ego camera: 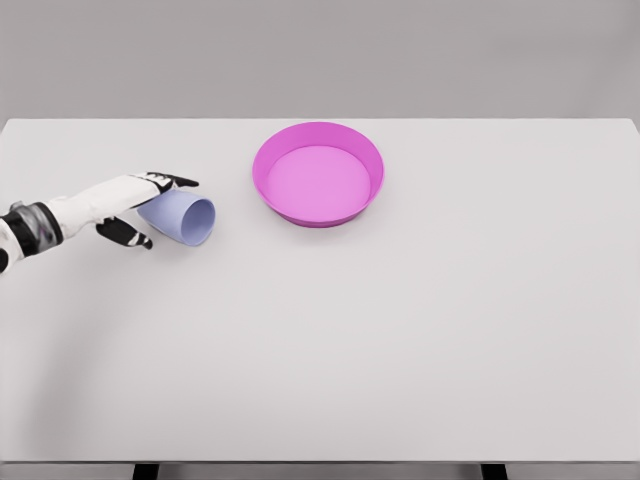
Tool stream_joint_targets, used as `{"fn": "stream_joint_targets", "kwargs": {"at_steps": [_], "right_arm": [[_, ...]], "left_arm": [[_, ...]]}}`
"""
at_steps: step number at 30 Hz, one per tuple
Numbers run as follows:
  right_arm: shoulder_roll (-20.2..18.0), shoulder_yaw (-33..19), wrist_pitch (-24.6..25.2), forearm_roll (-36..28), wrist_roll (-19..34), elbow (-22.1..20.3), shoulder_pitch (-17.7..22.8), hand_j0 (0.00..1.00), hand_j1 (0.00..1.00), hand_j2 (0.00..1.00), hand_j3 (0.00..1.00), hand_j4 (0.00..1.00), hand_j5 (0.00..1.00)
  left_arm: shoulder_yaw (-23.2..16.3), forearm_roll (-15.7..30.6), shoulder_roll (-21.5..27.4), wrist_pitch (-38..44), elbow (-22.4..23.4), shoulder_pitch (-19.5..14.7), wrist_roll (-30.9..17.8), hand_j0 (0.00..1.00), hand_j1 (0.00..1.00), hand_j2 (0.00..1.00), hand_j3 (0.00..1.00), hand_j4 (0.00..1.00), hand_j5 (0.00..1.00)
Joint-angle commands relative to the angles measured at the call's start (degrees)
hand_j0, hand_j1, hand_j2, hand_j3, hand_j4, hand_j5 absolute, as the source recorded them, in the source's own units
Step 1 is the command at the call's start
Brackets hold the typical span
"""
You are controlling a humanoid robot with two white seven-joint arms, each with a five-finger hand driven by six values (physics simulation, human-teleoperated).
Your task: Flip the cup with left arm and place it on the plate
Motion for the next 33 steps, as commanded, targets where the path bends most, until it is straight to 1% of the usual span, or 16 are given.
{"fn": "stream_joint_targets", "kwargs": {"at_steps": [1, 6, 8, 11, 13, 17, 19, 23, 27, 29, 32, 33], "right_arm": [[0.0, 0.0, 0.0, 0.0, 0.0, 0.0, 0.0, 1.0, 1.0, 1.0, 1.0, 1.0, 1.0], [0.0, 0.0, 0.0, 0.0, 0.0, 0.0, 0.0, 1.0, 1.0, 1.0, 1.0, 1.0, 1.0], [0.0, 0.0, 0.0, 0.0, 0.0, 0.0, 0.0, 1.0, 1.0, 1.0, 1.0, 1.0, 1.0], [0.0, 0.0, 0.0, 0.0, 0.0, 0.0, 0.0, 1.0, 1.0, 1.0, 1.0, 1.0, 1.0], [0.0, 0.0, 0.0, 0.0, 0.0, 0.0, 0.0, 1.0, 1.0, 1.0, 1.0, 1.0, 1.0], [0.0, 0.0, -0.1, 0.0, 0.0, 0.0, 0.0, 1.0, 1.0, 1.0, 1.0, 1.0, 1.0], [0.0, 0.0, 0.0, 0.0, 0.0, 0.0, 0.0, 1.0, 1.0, 1.0, 1.0, 1.0, 1.0], [0.0, 0.0, 0.0, 0.0, 0.0, 0.0, 0.0, 1.0, 1.0, 1.0, 1.0, 1.0, 1.0], [0.0, 0.0, -0.1, 0.0, 0.0, 0.0, 0.0, 1.0, 1.0, 1.0, 1.0, 1.0, 1.0], [0.0, 0.0, 0.0, 0.0, 0.0, 0.0, 0.0, 1.0, 1.0, 1.0, 1.0, 1.0, 1.0], [0.0, 0.0, 0.0, 0.0, 0.0, 0.0, 0.0, 1.0, 1.0, 1.0, 1.0, 1.0, 1.0], [0.0, 0.0, 0.0, 0.0, 0.0, 0.0, 0.0, 1.0, 1.0, 1.0, 1.0, 1.0, 1.0]], "left_arm": [[0.0, 0.4, -0.5, 0.1, 0.3, -0.1, -0.6, 1.0, 1.0, 1.0, 1.0, 1.0, 1.0], [0.1, 0.7, -0.3, 0.1, -0.4, -0.1, -0.7, 1.0, 1.0, 1.0, 1.0, 1.0, 1.0], [0.1, 2.2, 0.3, 0.1, -0.5, -0.1, -0.8, 1.0, 1.0, 1.0, 1.0, 1.0, 1.0], [0.1, 2.3, 0.4, 0.1, -0.6, -0.2, -0.7, 1.0, 1.0, 1.0, 1.0, 1.0, 1.0], [0.1, 3.4, 1.0, 0.1, -1.1, -0.2, -0.8, 1.0, 1.0, 1.0, 1.0, 1.0, 1.0], [0.0, 3.5, 1.3, 0.1, -2.0, -0.1, -0.7, 1.0, 1.0, 1.0, 1.0, 1.0, 1.0], [-1.0, 3.5, 1.2, 0.1, -3.4, -0.1, -0.7, 1.0, 1.0, 1.0, 1.0, 1.0, 1.0], [-1.9, 3.4, 1.2, 0.1, -3.4, -0.2, -0.8, 1.0, 1.0, 1.0, 1.0, 1.0, 1.0], [-2.0, 3.4, 1.1, 0.1, -3.5, -0.2, -0.8, 1.0, 1.0, 1.0, 1.0, 1.0, 1.0], [-3.2, 3.3, 0.9, 0.1, -3.5, -0.3, -0.9, 1.0, 1.0, 1.0, 1.0, 1.0, 1.0], [-3.3, 3.1, 0.5, 0.1, -3.4, -0.4, -1.1, 1.0, 1.0, 1.0, 1.0, 1.0, 1.0], [-3.3, 3.1, 0.6, 0.1, -3.4, -0.4, -1.1, 0.98, 0.98, 0.98, 0.98, 0.98, 0.98]]}}
